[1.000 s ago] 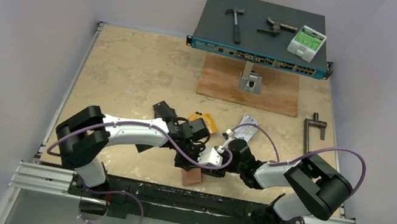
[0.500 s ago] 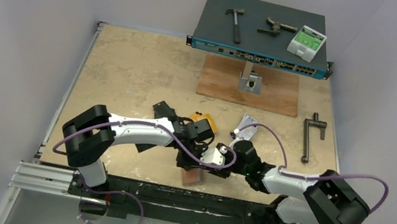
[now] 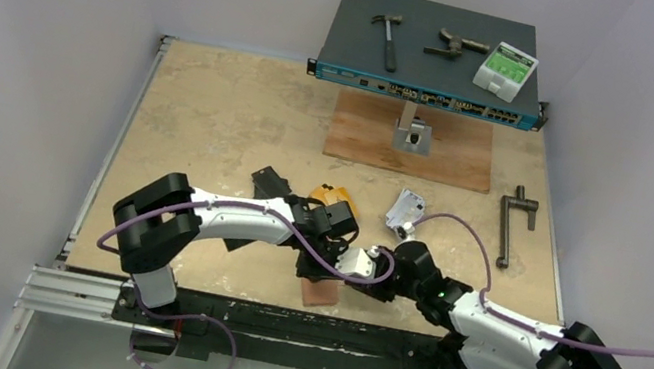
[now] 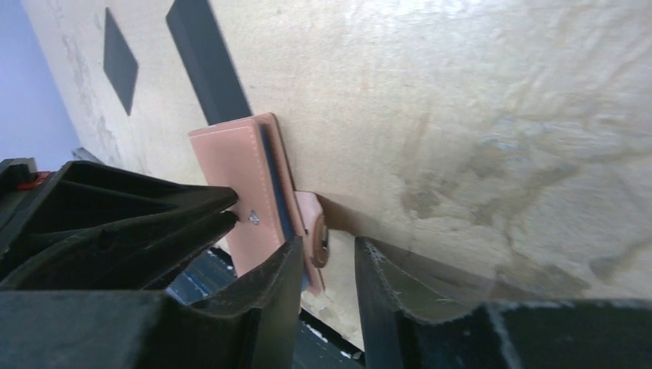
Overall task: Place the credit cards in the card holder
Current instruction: Close the card holder at the center of the board.
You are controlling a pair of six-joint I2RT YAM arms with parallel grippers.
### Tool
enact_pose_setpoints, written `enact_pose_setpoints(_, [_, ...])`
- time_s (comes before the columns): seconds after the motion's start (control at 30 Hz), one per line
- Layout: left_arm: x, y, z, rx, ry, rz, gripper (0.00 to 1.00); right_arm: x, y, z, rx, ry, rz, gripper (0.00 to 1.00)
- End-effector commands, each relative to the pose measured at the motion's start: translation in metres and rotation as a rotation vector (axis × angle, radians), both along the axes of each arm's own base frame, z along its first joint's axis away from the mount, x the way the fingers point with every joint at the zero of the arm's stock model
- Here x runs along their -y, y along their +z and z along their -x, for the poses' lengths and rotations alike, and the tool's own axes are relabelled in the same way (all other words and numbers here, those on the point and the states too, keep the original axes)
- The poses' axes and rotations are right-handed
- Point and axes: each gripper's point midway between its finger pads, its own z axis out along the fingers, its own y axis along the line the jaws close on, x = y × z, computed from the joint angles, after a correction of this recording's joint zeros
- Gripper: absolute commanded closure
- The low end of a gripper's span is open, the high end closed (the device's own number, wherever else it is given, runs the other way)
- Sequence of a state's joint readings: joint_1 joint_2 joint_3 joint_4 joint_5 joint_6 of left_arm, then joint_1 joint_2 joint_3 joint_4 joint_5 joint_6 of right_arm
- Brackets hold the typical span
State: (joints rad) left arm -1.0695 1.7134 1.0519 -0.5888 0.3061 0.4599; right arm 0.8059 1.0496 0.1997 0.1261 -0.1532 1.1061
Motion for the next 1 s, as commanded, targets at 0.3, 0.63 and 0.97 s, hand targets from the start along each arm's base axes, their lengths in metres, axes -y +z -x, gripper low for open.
enact_pose_setpoints(0.3, [0.006, -0.015, -0.006, 0.051, -0.027, 0.004, 0.83, 0.034, -0.009, -0.004, 0.005, -0.099, 0.165, 0.72])
enact_pose_setpoints(0.63, [0.005, -0.015, -0.007, 0.08, -0.019, 0.035, 0.83, 0.024, 0.001, -0.022, 0.038, -0.078, 0.143, 0.75])
enact_pose_setpoints(0.97, [0.003, -0.015, -0.008, 0.096, -0.02, 0.043, 0.83, 0.019, 0.008, -0.027, 0.05, -0.066, 0.098, 0.9])
